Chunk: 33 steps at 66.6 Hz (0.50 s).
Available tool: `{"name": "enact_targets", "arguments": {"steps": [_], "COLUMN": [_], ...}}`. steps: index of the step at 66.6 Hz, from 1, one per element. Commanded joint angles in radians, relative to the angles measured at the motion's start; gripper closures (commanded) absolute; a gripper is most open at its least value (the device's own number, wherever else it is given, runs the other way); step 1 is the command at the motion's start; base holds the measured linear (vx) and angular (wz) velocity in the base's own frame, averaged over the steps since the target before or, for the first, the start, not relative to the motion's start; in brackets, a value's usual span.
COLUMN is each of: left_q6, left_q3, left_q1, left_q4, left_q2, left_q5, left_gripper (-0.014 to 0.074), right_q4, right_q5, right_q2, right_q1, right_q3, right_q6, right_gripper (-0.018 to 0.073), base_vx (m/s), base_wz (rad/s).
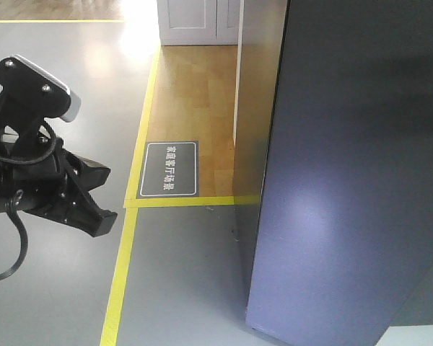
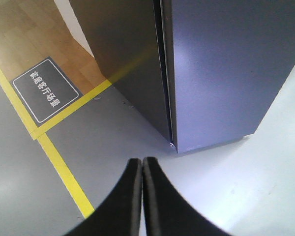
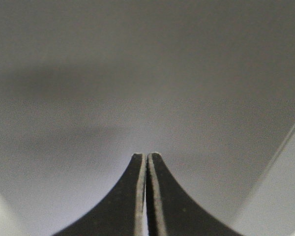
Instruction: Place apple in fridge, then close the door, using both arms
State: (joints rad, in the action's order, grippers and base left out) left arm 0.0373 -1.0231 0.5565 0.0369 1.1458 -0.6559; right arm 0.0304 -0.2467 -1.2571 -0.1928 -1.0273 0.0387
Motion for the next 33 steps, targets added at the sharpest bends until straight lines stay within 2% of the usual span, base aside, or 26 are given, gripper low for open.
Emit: {"name": "enact_targets", "arguments": {"steps": [1,18,33], "left_q6": [-0.006,-0.006,-0.006], "left_q3": [-0.024,-0.024,-0.024], "left_q1": [-0.001,-0.001,-0.001], "left_q4": [0.0,0.0,0.0], "left_q2": [-0.022,-0.022,-0.022], "left_q5": [0.058,0.058,0.058], "left_gripper": [0.0603,0.0603,0.0603], "right_q4": [-0.007,0.007,0.013], "right_q5": [0.151,0.371,0.385], "right_q2": [-0.012,-0.102,-0.217], "right_q1": [-0.01,-0.01,-0.01], "right_q3": [-0.034,-0.038,-0.144], "right_q6": [-0.011,-0.015,-0.015], "right_gripper": [0.0562,0.0562,0.0562], "base_vx": [0.0,0.0,0.0], "base_wz": [0.0,0.0,0.0]}}
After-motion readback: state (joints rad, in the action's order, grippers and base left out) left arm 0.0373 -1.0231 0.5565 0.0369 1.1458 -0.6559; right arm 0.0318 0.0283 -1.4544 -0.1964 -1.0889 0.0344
